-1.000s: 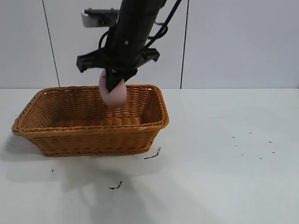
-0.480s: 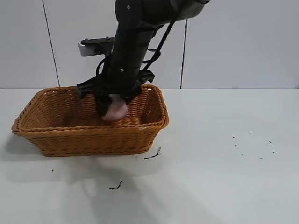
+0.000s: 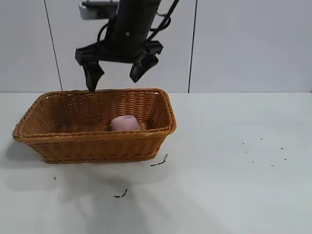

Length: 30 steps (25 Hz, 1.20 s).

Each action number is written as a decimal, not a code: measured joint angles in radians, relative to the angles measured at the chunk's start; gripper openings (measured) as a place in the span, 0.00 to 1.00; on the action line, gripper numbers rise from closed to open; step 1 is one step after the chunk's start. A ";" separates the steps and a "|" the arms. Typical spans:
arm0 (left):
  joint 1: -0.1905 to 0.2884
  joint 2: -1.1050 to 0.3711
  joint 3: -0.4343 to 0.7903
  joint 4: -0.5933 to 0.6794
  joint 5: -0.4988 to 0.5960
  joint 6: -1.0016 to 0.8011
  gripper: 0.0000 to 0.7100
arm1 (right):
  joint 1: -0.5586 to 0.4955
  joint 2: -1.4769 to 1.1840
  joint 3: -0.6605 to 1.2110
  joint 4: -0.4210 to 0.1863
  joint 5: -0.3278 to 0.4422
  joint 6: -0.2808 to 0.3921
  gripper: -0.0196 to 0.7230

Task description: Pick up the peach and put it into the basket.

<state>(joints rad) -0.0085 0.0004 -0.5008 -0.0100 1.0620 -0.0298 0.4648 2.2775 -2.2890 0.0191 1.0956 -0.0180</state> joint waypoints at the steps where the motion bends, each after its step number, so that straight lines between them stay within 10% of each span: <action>1: 0.000 0.000 0.000 0.000 0.000 0.000 0.98 | -0.034 0.000 -0.001 -0.001 0.014 0.007 0.95; 16: 0.000 0.000 0.000 0.000 0.000 0.000 0.98 | -0.430 0.000 -0.003 -0.019 0.114 0.018 0.95; 30: 0.000 0.000 0.000 0.000 0.000 0.000 0.98 | -0.493 -0.274 0.279 -0.019 0.114 0.018 0.96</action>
<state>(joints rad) -0.0085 0.0004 -0.5008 -0.0100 1.0620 -0.0298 -0.0283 2.0031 -2.0097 0.0000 1.2092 0.0000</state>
